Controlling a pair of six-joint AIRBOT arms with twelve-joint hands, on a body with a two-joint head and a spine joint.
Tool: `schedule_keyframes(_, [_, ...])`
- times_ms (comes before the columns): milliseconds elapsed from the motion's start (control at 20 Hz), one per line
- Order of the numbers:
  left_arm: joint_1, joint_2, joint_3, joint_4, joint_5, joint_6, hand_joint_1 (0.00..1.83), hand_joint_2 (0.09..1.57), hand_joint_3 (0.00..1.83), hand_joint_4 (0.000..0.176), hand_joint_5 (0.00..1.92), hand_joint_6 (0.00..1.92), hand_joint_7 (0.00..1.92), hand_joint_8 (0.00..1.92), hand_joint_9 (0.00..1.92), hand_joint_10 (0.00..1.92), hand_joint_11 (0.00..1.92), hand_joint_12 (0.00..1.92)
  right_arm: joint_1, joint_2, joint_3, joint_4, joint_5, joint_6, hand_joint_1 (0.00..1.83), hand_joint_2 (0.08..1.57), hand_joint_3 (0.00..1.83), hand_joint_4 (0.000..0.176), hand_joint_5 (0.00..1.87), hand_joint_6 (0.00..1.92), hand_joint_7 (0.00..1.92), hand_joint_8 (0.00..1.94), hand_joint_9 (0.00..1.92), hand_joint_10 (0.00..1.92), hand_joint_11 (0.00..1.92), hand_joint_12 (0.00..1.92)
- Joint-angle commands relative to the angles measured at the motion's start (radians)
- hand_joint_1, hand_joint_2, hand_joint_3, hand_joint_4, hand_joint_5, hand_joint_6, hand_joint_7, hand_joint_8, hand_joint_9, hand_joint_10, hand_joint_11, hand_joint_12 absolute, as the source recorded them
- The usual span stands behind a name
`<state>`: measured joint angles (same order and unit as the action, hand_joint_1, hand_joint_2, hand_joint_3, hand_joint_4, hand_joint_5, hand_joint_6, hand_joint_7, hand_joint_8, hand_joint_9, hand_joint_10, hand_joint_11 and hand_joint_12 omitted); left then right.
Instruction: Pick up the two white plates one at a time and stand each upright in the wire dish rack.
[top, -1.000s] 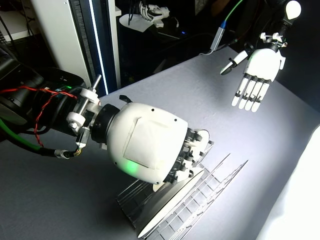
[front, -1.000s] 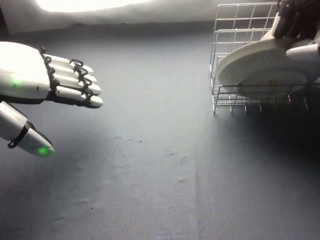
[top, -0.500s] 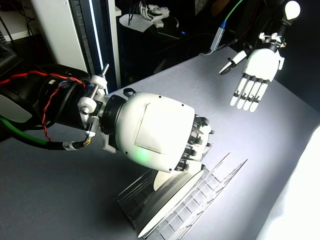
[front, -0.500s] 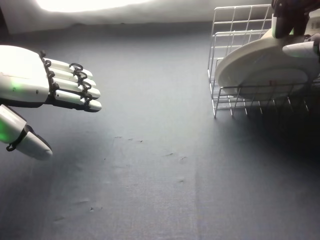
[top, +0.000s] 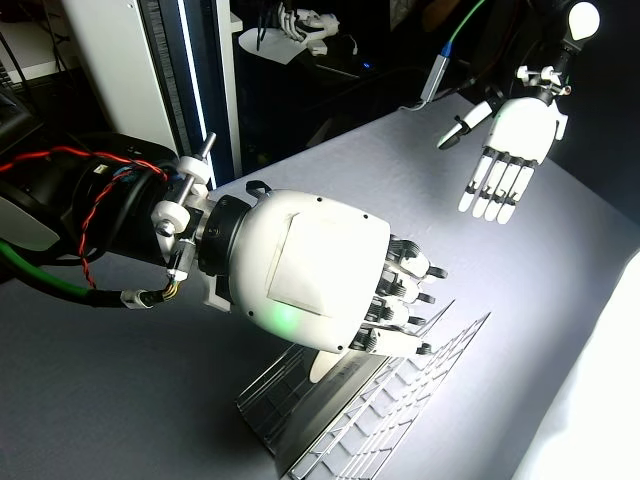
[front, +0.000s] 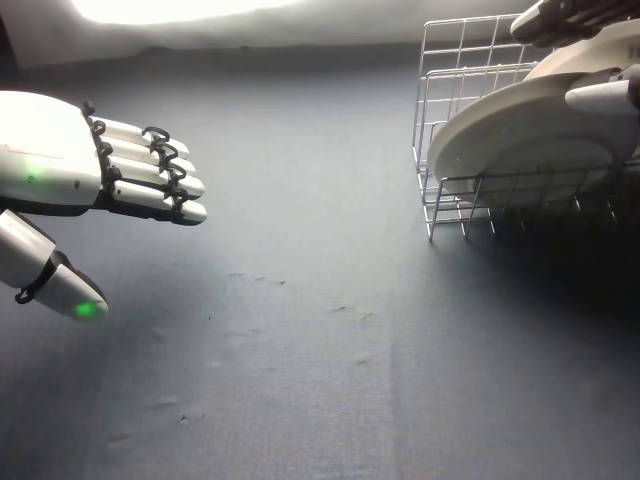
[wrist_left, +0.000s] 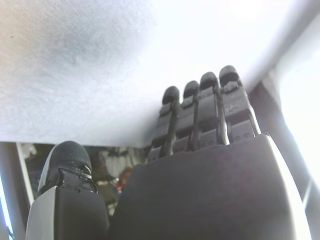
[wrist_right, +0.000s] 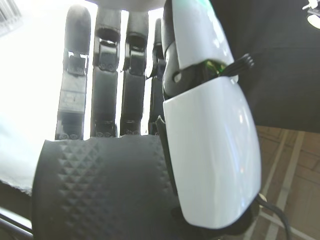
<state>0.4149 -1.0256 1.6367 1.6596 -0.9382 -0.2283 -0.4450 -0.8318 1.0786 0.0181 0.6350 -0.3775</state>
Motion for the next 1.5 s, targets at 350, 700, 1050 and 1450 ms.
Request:
schedule_keyframes(350, [-0.014, 0.021, -0.019, -0.067, -0.067, 0.003, 0.00, 1.08, 0.00, 0.000, 0.07, 0.00, 0.03, 0.00, 0.00, 0.00, 0.00, 0.00, 0.088, 0.010, -0.058, -0.177, 0.133, 0.020, 1.12, 1.01, 0.01, 0.000, 0.51, 0.00, 0.50, 0.00, 0.48, 0.00, 0.02, 1.19])
schedule_keyframes(700, [-0.025, 0.074, -0.101, -0.112, -0.211, -0.002, 0.00, 1.09, 0.00, 0.000, 0.08, 0.01, 0.03, 0.00, 0.00, 0.00, 0.00, 0.00, 0.093, 0.022, -0.065, -0.568, 0.197, 0.026, 0.84, 1.02, 0.00, 0.000, 0.12, 0.00, 0.09, 0.00, 0.08, 0.00, 0.00, 0.41])
schedule_keyframes(1050, [-0.088, 0.148, -0.182, -0.097, -0.257, -0.001, 0.00, 1.10, 0.00, 0.000, 0.08, 0.01, 0.02, 0.00, 0.00, 0.00, 0.00, 0.00, 0.104, 0.036, -0.052, -0.876, 0.305, 0.018, 0.65, 0.69, 0.00, 0.000, 0.00, 0.00, 0.00, 0.00, 0.00, 0.00, 0.00, 0.00])
schedule_keyframes(1450, [-0.129, 0.169, -0.198, -0.034, -0.252, 0.001, 0.00, 1.10, 0.00, 0.000, 0.07, 0.01, 0.02, 0.00, 0.00, 0.00, 0.00, 0.00, 0.118, 0.079, -0.038, -0.977, 0.327, 0.010, 0.51, 0.57, 0.00, 0.000, 0.00, 0.00, 0.00, 0.00, 0.00, 0.00, 0.00, 0.00])
